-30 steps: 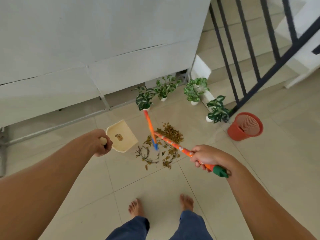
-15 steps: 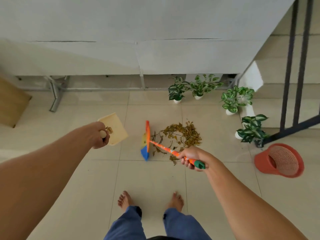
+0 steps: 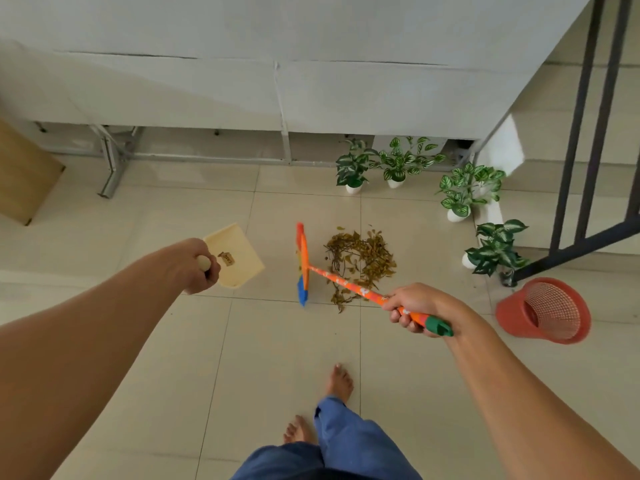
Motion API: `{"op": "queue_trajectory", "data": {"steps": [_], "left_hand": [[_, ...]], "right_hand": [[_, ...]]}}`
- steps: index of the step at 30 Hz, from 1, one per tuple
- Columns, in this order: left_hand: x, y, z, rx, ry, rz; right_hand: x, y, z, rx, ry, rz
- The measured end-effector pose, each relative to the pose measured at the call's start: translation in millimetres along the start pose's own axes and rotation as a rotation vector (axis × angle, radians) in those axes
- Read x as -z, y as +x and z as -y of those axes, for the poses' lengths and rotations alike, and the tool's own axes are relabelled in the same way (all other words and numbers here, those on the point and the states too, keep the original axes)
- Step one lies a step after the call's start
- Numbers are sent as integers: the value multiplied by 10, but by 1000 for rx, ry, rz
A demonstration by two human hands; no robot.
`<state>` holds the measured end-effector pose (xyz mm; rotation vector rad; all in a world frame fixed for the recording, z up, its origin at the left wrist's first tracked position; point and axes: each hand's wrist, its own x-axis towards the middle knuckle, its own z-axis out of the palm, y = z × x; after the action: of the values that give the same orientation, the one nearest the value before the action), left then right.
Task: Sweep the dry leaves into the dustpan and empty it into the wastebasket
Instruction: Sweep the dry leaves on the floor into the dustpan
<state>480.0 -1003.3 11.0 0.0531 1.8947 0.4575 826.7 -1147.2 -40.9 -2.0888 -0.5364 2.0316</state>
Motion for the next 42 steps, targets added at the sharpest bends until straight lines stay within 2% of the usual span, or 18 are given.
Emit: {"op": "queue_trajectory", "data": {"steps": [5, 10, 17, 24, 31, 38, 42], "left_hand": [[52, -70, 303, -2, 4, 34], [224, -77, 546, 31, -51, 111], [305, -128, 608, 43, -75, 154], [75, -153, 475, 20, -58, 107], [-228, -146, 322, 34, -92, 84], [-536, -60, 92, 79, -109, 57], [-702, -98, 41, 82, -99, 21]], "right_hand": [[-121, -33, -177, -63, -223, -83], [-242, -144, -306, -10, -315, -195], [-368, -380, -295, 62, -191, -130], [-373, 8, -209, 29, 74, -51], [22, 66, -248, 18, 124, -108], [253, 220, 177, 81, 238, 26], [316, 611, 469, 34, 371, 92]]}}
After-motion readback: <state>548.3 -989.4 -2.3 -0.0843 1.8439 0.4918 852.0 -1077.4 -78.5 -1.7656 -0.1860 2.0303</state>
